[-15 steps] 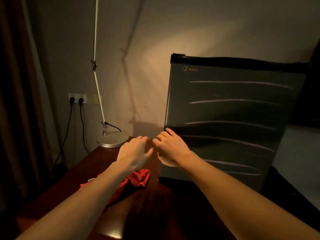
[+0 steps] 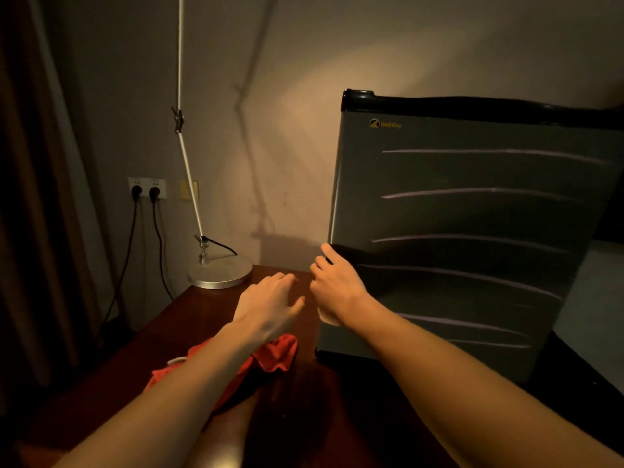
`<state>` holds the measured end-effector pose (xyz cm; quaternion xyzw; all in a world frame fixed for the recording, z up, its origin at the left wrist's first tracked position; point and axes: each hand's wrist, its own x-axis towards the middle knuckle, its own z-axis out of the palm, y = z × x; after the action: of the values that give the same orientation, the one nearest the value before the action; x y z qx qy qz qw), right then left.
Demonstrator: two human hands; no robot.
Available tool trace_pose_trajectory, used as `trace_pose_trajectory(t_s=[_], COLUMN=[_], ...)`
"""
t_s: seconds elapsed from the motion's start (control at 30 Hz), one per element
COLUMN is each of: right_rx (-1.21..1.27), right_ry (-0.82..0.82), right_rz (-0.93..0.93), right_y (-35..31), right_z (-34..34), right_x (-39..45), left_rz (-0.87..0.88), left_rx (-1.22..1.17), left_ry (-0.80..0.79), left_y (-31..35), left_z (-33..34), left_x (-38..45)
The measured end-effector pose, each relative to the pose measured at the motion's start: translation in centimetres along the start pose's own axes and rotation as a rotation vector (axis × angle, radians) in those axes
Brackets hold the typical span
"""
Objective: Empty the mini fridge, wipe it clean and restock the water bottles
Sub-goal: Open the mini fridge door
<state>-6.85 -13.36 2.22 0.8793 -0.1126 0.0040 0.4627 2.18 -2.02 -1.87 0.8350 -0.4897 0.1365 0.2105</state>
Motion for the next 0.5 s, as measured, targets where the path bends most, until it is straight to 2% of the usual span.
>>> trace_pose_trajectory(t_s=[0.5], right_rx=[0.063], right_ry=[-0.041], right_rz=[0.054], right_y=[-0.7], right_z=[-1.2], right_x=[-1.2], left_rz=[-0.017], left_rx=[0.006], left_ry=[-0.021], left_y=[0.1], left_z=[-0.9], left_x=[-2.6])
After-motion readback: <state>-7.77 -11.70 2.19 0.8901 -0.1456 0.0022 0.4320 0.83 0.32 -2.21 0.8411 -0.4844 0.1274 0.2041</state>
